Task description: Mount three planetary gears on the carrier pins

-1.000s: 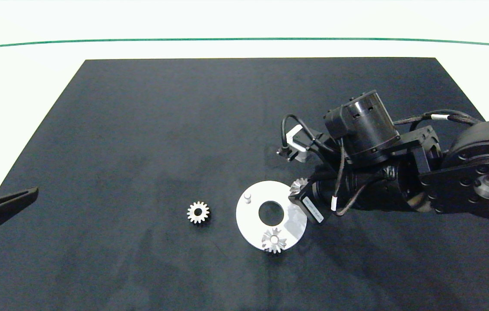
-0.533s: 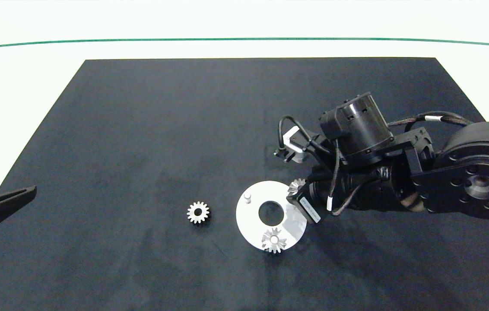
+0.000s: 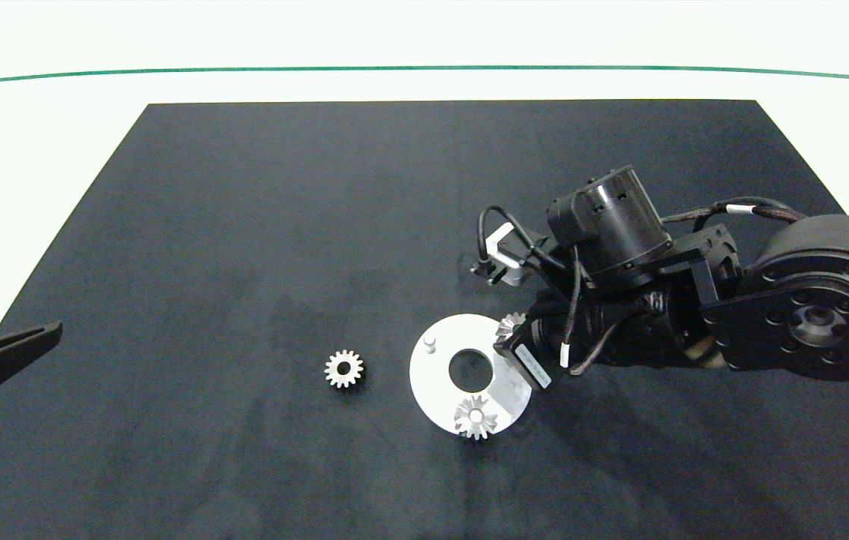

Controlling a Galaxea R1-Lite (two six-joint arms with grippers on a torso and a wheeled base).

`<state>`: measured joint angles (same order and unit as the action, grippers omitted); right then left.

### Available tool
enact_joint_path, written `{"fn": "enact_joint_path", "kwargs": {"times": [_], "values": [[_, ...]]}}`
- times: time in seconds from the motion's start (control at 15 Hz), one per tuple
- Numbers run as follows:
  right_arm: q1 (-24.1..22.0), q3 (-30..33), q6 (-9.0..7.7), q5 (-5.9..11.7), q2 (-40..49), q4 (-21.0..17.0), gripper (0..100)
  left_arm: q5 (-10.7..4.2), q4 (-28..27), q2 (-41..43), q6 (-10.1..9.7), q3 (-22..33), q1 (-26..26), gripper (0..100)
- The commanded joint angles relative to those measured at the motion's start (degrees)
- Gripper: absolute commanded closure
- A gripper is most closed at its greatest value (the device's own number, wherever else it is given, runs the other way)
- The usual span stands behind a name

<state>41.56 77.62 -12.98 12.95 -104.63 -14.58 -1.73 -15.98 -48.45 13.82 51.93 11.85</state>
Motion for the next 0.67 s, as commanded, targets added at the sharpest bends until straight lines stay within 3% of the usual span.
{"fn": "enact_joint_path", "kwargs": {"times": [0.07,0.4,0.47,0.67], "values": [[0.01,-0.01,-0.02,0.06,-0.49,-0.1,99,-0.03,-0.1,0.11,0.06,0.01,0.02,0],[-0.07,-0.01,-0.11,0.41,-1.01,0.17,99,-0.03,-0.1,0.11,0.06,0.01,0.02,0],[0.01,-0.01,-0.11,0.33,-1.01,0.17,0,-0.11,-0.1,0.11,0.06,0.01,-0.07,0],[-0.07,0.25,-0.02,0.24,-1.01,0.17,0,-0.03,-0.1,0.11,0.06,0.01,-0.07,0]]}}
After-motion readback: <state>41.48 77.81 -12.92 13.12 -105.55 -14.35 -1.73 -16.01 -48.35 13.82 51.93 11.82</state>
